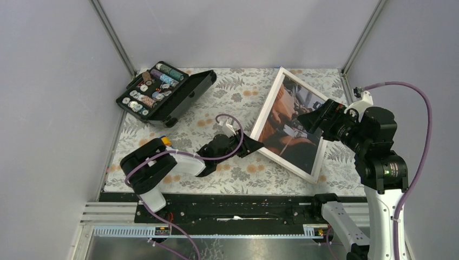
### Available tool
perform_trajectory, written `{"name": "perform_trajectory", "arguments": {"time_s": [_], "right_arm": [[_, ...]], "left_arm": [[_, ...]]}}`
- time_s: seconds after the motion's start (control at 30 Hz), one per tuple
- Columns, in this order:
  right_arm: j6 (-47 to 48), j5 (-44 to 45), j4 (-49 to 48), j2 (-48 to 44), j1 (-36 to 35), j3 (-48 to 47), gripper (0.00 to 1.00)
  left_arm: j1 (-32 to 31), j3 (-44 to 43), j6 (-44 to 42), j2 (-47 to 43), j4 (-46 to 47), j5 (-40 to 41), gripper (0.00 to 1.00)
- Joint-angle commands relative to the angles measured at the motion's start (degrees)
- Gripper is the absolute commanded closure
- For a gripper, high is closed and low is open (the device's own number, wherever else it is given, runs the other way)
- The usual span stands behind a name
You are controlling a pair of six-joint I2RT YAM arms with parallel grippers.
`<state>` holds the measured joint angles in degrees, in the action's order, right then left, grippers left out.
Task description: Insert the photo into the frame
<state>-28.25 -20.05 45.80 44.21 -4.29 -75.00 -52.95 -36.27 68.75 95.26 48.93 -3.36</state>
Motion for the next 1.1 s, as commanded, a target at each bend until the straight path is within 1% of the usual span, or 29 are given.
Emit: {"name": "perform_trajectory", "arguments": {"time_s": [0.0, 0.07, 0.1, 0.2, 0.33, 0.4, 0.53, 0.57, 0.6, 0.67, 0.73, 0.87, 0.97, 1.07], "right_arm": [[1.2, 0.3, -0.1, -0.1, -0.1, 0.5, 0.0], [1.2, 0.2, 0.1, 0.0, -0.1, 0.7, 0.0], [1.3, 0.2, 0.1, 0.1, -0.1, 0.8, 0.0], [1.8, 0.4, 0.5, 0.3, -0.1, 0.7, 0.0], [1.8, 0.3, 0.4, 0.7, -0.1, 1.4, 0.0], [1.9, -0.1, 0.4, 1.1, -0.1, 1.8, 0.0], [2.9, -0.9, 0.9, 1.8, 0.0, 2.0, 0.0], [3.2, -0.9, 1.0, 1.8, -0.1, 1.9, 0.0], [3.3, -0.7, 1.0, 1.8, -0.1, 2.0, 0.0], [3.6, -0.1, 1.1, 1.6, 0.0, 2.1, 0.0], [3.8, 0.2, 1.0, 1.5, -0.1, 2.2, 0.0], [4.0, -0.1, 1.0, 1.8, -0.1, 2.8, 0.0], [4.2, 0.4, 0.2, 1.5, -0.1, 5.1, 0.0], [3.5, -0.1, -2.2, 0.9, -0.1, 10.0, 0.0]], "left_arm": [[-0.4, 1.3, 4.5, 2.1, 14.1, -3.6, 1.0], [-0.1, 1.0, 4.4, 2.4, 12.3, -4.4, 1.0], [0.2, 0.8, 4.7, 2.3, 9.8, -5.2, 1.0], [0.8, -0.7, 4.5, 1.4, -0.5, -8.5, 1.0], [1.9, -1.1, 0.0, -1.0, -12.3, -9.1, 1.0], [3.3, -1.9, -4.1, -2.1, -18.8, -9.6, 1.0], [5.3, -9.2, -20.2, -2.6, -38.7, -9.6, 1.0], [6.1, -9.2, -22.8, -3.3, -40.5, -10.3, 1.0], [7.4, -7.9, -24.3, -4.1, -39.6, -13.3, 1.0], [11.0, -4.6, -24.8, -6.2, -37.4, -17.1, 1.0], [14.1, -2.9, -26.2, -7.5, -37.5, -20.3, 1.0], [17.4, -5.1, -33.4, -5.1, -45.2, -25.6, 1.0], [17.6, -7.3, -36.3, -2.9, -51.4, -22.7, 1.0], [17.7, -6.7, -35.8, -1.9, -51.6, -19.6, 1.0]]}}
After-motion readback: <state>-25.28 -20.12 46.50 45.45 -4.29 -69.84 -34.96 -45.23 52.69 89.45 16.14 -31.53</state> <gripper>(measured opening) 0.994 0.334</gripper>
